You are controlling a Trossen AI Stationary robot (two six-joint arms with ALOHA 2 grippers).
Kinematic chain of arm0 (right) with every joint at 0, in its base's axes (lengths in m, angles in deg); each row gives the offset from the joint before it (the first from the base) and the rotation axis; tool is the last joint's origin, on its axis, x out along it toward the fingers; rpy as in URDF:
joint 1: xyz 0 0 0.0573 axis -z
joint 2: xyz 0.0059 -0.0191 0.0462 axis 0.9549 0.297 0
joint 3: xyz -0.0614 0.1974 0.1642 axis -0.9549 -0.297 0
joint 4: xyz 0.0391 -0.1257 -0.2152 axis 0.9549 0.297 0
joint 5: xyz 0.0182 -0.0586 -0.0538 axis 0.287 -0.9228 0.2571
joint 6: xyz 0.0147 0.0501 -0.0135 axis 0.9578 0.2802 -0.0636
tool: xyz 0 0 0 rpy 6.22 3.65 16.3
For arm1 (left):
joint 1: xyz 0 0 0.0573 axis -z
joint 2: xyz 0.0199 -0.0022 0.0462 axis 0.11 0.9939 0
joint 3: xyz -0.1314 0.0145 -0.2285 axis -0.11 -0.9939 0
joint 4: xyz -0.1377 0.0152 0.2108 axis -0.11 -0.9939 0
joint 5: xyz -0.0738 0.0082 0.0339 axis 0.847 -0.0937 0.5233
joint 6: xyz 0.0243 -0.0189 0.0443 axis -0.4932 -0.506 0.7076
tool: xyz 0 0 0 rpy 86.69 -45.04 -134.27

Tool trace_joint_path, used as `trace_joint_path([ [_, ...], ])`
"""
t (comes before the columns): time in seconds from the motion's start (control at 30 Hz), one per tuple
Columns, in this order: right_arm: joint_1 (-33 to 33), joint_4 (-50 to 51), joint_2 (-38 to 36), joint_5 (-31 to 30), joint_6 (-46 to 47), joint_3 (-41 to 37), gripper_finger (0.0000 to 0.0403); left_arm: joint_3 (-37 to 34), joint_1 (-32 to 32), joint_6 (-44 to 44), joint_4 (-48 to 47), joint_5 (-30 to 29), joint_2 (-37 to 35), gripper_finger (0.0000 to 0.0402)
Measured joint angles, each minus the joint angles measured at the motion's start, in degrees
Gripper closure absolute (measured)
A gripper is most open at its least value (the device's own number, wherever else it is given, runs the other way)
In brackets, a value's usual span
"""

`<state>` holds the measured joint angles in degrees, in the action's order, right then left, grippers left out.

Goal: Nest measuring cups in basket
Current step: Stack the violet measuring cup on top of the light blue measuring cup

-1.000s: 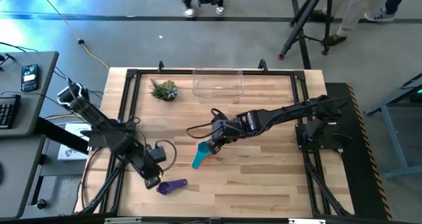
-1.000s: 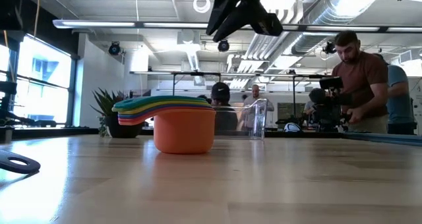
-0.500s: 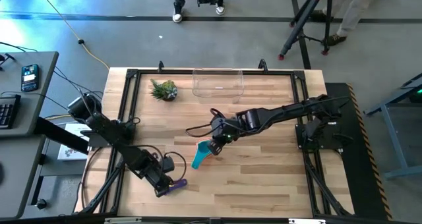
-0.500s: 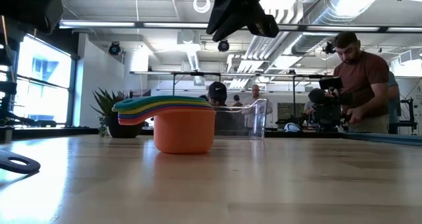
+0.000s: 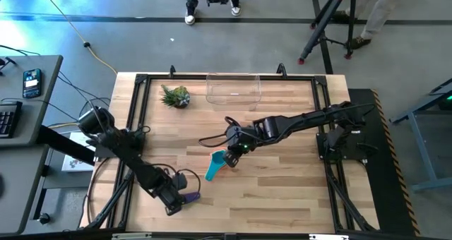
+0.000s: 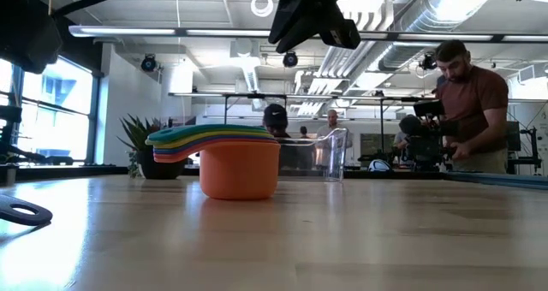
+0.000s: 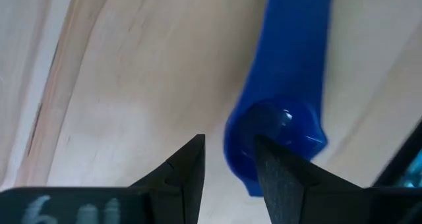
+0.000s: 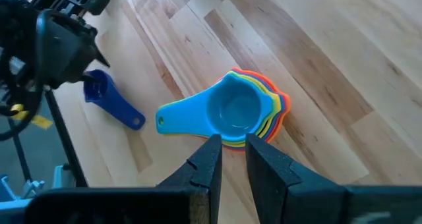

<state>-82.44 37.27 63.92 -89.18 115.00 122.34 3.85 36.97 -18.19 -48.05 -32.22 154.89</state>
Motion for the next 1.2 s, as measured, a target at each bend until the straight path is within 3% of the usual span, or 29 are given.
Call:
trace_joint_path([
  [0.3,0.00,0.07,0.00,0.05,-0.15,0.00,0.0343,0.00,-0.04,-1.12,0.23,0.09,2.97,0.0292],
  [0.63,0.00,1.33,0.00,0.04,-1.18,0.00,0.0343,0.09,-0.04,2.26,0.54,-0.85,2.72,0.0392],
  [0.97,0.00,1.31,0.00,0.08,-1.35,0.00,0.0343,1.32,-0.19,5.38,0.16,-0.65,2.61,0.0397],
  [1.2,0.00,1.29,0.02,0.03,-1.31,0.00,0.0343,5.19,-2.00,15.87,-1.90,-0.71,2.59,0.0397],
])
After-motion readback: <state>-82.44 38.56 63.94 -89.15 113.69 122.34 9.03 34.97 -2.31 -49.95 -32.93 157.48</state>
